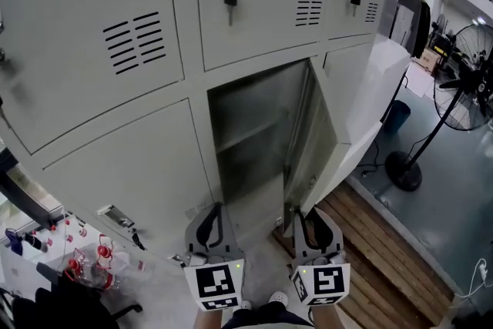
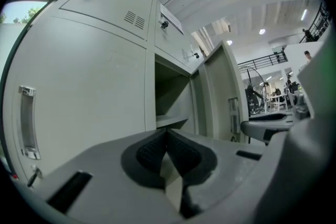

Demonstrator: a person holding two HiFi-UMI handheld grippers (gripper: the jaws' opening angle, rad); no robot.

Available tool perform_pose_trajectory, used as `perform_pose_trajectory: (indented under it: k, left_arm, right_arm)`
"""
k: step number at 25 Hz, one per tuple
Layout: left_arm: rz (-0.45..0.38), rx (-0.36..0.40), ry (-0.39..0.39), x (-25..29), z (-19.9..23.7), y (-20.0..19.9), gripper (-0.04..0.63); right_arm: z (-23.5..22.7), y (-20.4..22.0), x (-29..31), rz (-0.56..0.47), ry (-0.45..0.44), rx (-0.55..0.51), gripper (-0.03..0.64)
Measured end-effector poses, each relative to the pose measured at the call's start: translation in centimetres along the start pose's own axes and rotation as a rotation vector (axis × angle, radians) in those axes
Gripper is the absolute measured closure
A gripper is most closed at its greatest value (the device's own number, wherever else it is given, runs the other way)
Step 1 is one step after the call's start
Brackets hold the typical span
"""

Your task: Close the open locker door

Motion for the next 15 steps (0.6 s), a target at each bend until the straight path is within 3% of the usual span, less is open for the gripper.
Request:
perform_pose_trajectory:
  k: [15]
  left_arm:
    - [0.002, 0.004, -0.132, -3.1, 3.3, 0.1, 0.594]
  right_arm:
    - [5.2, -0.2, 1.7, 0.004, -0.103, -0.037, 0.514]
Point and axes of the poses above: the fingertips, and each gripper's own axes: x forward along the fingers, z to its left, y out of its underside, the point moved 9 cm from there along -x, backward along the fingers, and after that the axes turned 15 degrees about y, right-handed, at the moved point
